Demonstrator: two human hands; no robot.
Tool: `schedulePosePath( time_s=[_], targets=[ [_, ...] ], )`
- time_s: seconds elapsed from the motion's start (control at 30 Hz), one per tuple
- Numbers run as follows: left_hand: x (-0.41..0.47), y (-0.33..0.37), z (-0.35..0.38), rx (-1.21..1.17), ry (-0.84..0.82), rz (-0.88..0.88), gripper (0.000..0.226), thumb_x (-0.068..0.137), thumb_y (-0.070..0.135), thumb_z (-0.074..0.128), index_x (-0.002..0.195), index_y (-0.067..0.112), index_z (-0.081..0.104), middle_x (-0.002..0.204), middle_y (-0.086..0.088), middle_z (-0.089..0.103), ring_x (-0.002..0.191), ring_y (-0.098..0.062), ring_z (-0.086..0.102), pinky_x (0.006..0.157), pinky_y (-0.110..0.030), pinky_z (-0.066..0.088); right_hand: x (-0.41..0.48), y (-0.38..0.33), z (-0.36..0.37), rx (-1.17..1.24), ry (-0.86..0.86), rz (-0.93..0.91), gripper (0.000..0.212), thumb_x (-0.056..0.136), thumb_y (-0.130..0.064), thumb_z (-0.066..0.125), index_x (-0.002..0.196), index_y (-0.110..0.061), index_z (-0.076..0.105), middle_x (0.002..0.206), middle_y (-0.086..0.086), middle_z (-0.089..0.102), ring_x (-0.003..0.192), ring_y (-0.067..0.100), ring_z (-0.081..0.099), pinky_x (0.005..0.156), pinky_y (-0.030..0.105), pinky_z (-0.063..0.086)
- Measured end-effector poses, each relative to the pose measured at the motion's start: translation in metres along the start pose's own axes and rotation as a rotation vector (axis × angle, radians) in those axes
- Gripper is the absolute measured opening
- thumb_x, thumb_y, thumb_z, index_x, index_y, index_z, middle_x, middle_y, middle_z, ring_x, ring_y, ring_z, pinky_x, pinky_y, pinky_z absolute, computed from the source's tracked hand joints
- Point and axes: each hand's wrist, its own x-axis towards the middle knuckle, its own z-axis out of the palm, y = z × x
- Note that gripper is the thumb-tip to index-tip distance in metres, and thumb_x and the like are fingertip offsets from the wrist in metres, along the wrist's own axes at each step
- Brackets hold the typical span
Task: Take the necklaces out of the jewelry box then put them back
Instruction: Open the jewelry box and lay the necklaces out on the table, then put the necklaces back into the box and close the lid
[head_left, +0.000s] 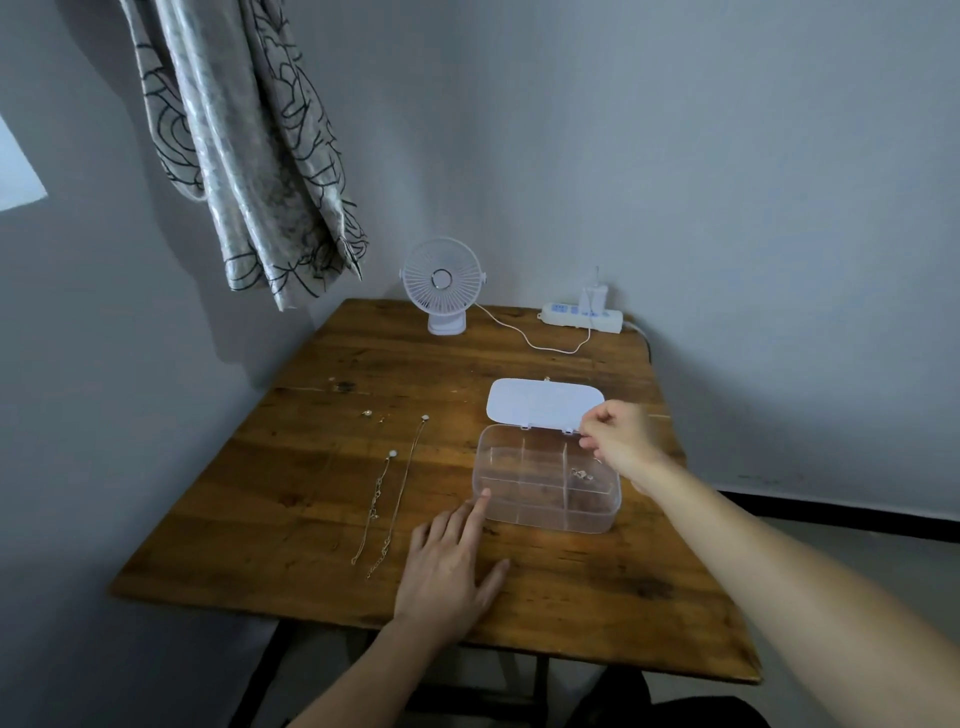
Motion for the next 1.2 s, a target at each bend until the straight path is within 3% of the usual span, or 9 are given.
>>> schedulePosePath(
  time_s=[0.2,0.37,0.47,0.57,0.67,0.8,0.9,1.03,1.2],
  targets=[
    [-0.002,0.001,-0.008,-0.069,-0.032,-0.015,0.076,0.091,0.06,0.041,0.15,0.036,0.0,0.152,0.01,0.029,0.138,-0.01,0.025,0.114,-0.032,0.016,-0.05,-0.01,0.019,-0.283,-0.018,-0.343,0.003,0.089,-0.023,0.063,0.092,-0.022,0.065,0.082,-0.01,0.065,0.076,0.007,0.061,0.065,0.02,0.048],
    [-0.02,-0.032,-0.036,-0.117,0.16,-0.049,0.046,0.092,0.036,0.055,0.137,0.028,0.045,0.137,0.009,0.048,0.125,-0.006,0.042,0.106,-0.028,0.035,-0.094,-0.019,0.058,-0.432,-0.144,-0.579,0.015,0.093,-0.037,0.056,0.102,-0.027,0.062,0.094,-0.013,0.064,0.081,0.003,0.059,0.067,0.012,0.043],
    [-0.03,-0.07,-0.057,-0.074,0.257,-0.12,0.034,0.088,0.024,0.063,0.122,0.022,0.059,0.121,0.006,0.058,0.112,-0.01,0.052,0.096,-0.028,0.042,-0.11,-0.017,0.09,-0.519,-0.293,-0.678,0.028,0.096,-0.041,0.049,0.117,-0.025,0.059,0.114,-0.01,0.061,0.094,0.006,0.06,0.076,0.017,0.05],
    [-0.032,-0.105,-0.078,-0.046,0.266,-0.252,0.028,0.09,0.025,0.061,0.118,0.021,0.06,0.113,0.006,0.059,0.105,-0.011,0.054,0.094,-0.029,0.044,-0.117,-0.005,0.115,-0.613,-0.397,-0.701,0.04,0.098,-0.044,0.042,0.132,-0.024,0.051,0.134,-0.006,0.052,0.117,0.008,0.052,0.095,0.022,0.043],
    [-0.025,-0.135,-0.09,-0.041,0.229,-0.326,0.021,0.093,0.026,0.056,0.112,0.017,0.062,0.106,0.003,0.06,0.1,-0.014,0.054,0.089,-0.032,0.045,-0.122,0.014,0.129,-0.678,-0.4,-0.676,0.054,0.095,-0.054,0.031,0.137,-0.025,0.047,0.147,-0.005,0.041,0.137,0.011,0.033,0.11,0.026,0.024],
    [0.0,-0.16,-0.089,-0.143,0.177,-0.465,0.02,0.092,0.03,0.06,0.1,0.013,0.064,0.095,-0.001,0.062,0.091,-0.018,0.059,0.077,-0.034,0.05,-0.121,0.022,0.135,-0.639,-0.347,-0.678,0.041,0.097,-0.046,0.043,0.132,-0.026,0.052,0.147,-0.007,0.041,0.139,0.011,0.031,0.111,0.027,0.02],
    [0.027,-0.168,-0.086,-0.211,0.13,-0.642,0.027,0.087,0.036,0.067,0.102,0.014,0.064,0.098,-0.002,0.065,0.094,-0.021,0.06,0.082,-0.039,0.052,-0.12,0.023,0.136,-0.657,-0.35,-0.675,0.04,0.097,-0.047,0.041,0.131,-0.029,0.053,0.147,-0.01,0.04,0.138,0.008,0.028,0.111,0.027,0.022],
    [0.058,-0.179,-0.084,-0.226,-0.091,-0.806,0.031,0.079,0.037,0.075,0.093,0.013,0.064,0.094,-0.005,0.067,0.089,-0.024,0.061,0.083,-0.04,0.052,-0.117,0.026,0.137,-0.662,-0.339,-0.687,0.044,0.094,-0.051,0.036,0.127,-0.03,0.055,0.144,-0.01,0.043,0.137,0.007,0.032,0.109,0.027,0.024],
    [0.076,-0.186,-0.093,-0.227,-0.287,-0.853,0.052,0.08,0.027,0.076,0.12,0.004,0.052,0.121,-0.015,0.057,0.112,-0.033,0.054,0.088,-0.04,0.048,-0.116,0.028,0.139,-0.658,-0.326,-0.686,0.041,0.094,-0.052,0.038,0.127,-0.032,0.054,0.144,-0.013,0.043,0.136,0.006,0.031,0.109,0.026,0.023]
  ],
)
